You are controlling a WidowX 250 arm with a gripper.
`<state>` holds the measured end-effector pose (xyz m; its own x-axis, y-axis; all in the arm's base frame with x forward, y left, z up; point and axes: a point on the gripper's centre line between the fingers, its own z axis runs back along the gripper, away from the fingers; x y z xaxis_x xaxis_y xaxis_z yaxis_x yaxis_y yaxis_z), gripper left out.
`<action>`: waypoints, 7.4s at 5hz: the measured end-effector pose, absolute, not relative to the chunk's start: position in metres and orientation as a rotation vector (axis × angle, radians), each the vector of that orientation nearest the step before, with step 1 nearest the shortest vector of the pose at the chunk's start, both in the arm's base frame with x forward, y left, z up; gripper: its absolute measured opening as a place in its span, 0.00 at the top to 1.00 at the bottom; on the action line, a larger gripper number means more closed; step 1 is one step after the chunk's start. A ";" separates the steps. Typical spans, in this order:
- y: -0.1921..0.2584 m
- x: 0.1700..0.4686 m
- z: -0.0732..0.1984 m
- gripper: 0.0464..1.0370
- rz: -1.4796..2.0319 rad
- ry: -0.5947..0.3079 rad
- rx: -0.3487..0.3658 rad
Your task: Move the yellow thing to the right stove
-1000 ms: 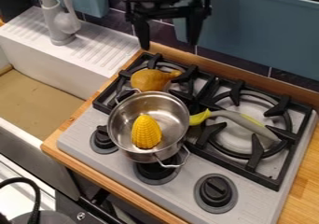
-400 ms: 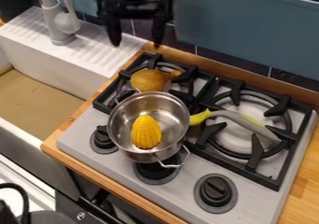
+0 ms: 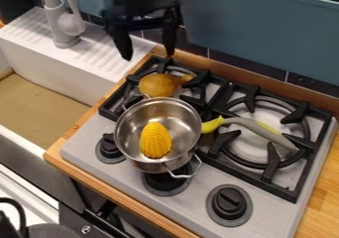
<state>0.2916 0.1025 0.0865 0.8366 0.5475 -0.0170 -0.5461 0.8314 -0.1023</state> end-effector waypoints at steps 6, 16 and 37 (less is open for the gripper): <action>0.081 0.279 0.042 0.04 0.817 0.058 -0.235; 0.032 0.278 0.088 0.26 0.939 -0.105 -0.096; -0.032 0.292 0.096 0.04 0.957 -0.063 0.003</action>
<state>0.2922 -0.0315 0.0963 0.5742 0.8169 0.0549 -0.8171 0.5760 -0.0251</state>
